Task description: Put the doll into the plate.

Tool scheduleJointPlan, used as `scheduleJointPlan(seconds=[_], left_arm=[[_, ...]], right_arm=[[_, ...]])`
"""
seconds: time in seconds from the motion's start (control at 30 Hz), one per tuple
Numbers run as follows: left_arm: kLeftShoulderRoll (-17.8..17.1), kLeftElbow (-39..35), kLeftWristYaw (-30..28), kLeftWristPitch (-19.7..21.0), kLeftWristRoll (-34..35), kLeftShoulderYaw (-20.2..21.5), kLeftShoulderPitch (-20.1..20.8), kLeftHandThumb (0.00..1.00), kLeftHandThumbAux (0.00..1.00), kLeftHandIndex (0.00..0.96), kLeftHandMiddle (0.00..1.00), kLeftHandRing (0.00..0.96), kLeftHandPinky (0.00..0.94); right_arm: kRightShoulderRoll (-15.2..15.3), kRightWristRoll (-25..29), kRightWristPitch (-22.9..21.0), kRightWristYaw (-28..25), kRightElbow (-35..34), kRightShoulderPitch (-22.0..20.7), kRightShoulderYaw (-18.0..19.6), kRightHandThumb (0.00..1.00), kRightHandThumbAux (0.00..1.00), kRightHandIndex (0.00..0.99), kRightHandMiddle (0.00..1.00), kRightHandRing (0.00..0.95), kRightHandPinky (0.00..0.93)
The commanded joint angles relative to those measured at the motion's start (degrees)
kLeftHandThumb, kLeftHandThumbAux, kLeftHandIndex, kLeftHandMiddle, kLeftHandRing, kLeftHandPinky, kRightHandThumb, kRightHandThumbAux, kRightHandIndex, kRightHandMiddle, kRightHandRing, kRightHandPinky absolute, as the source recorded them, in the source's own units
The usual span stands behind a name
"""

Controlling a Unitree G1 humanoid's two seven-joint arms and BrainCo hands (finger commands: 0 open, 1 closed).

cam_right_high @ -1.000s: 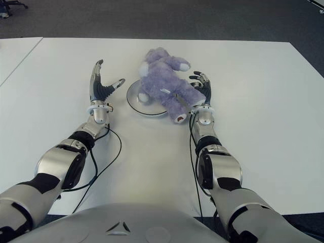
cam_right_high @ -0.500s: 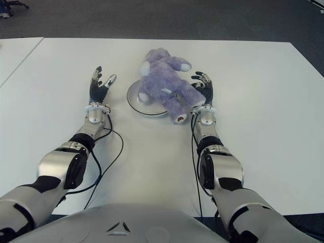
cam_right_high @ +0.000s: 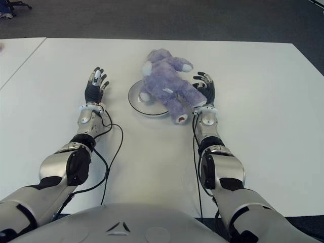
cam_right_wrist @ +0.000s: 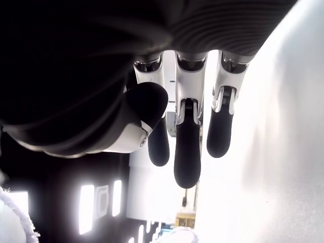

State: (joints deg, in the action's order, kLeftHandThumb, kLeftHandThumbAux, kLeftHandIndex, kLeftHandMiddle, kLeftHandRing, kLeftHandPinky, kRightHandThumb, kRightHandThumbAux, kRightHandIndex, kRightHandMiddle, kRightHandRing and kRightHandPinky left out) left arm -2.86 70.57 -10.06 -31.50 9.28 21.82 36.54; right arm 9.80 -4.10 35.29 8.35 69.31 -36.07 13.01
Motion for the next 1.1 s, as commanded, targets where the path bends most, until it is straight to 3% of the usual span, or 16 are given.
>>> scheduleJointPlan(seconds=[0.03, 0.6, 1.1], left_arm=[[3.7, 6.9, -1.2, 8.9, 0.7, 1.0, -11.3, 0.000, 0.436, 0.000, 0.054, 0.052, 0.071], [2.8, 7.0, 1.0, 10.0, -2.1, -1.5, -11.2, 0.000, 0.466, 0.000, 0.062, 0.053, 0.063], [2.4, 6.9, 6.6, 11.0, -7.3, -5.9, -11.1, 0.000, 0.577, 0.000, 0.073, 0.071, 0.096]], right_arm=[[-2.4, 0.0, -5.7, -0.1, 8.1, 13.3, 0.3, 1.000, 0.708, 0.229, 0.336, 0.493, 0.360], [-2.8, 0.3, -6.2, -0.5, 8.2, 13.1, 0.6, 1.000, 0.708, 0.224, 0.335, 0.499, 0.357], [-2.9, -0.1, -5.8, 0.0, 8.2, 13.3, 0.7, 1.000, 0.706, 0.216, 0.335, 0.485, 0.368]])
